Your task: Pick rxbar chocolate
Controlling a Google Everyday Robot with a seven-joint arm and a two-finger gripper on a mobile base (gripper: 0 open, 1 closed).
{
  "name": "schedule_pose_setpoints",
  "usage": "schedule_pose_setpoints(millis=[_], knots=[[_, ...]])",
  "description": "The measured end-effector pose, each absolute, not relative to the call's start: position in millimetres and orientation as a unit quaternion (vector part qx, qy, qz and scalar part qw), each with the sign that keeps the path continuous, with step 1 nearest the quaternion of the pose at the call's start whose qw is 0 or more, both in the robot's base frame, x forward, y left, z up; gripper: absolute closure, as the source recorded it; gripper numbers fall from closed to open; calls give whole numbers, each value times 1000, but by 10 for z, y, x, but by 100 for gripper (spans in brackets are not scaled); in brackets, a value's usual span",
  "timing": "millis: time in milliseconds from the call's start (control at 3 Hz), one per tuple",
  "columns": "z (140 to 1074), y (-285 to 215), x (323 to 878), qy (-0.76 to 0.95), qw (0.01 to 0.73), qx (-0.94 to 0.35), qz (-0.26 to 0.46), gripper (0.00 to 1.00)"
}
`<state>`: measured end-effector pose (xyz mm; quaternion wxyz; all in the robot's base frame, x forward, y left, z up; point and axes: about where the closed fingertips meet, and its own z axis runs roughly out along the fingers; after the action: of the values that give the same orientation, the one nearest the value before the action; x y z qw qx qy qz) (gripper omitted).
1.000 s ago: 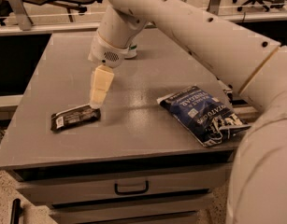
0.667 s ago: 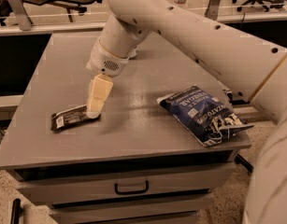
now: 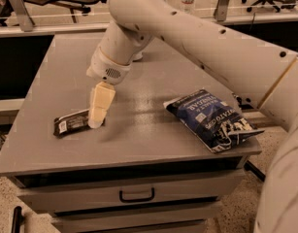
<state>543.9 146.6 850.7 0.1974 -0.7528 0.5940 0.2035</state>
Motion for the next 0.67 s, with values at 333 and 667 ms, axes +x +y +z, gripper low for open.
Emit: schedule_pose_setpoints(millis=[333, 667], knots=[[8435, 1616, 5336, 565, 197, -784, 167, 0], [8429, 1611, 5339, 565, 197, -783, 167, 0]])
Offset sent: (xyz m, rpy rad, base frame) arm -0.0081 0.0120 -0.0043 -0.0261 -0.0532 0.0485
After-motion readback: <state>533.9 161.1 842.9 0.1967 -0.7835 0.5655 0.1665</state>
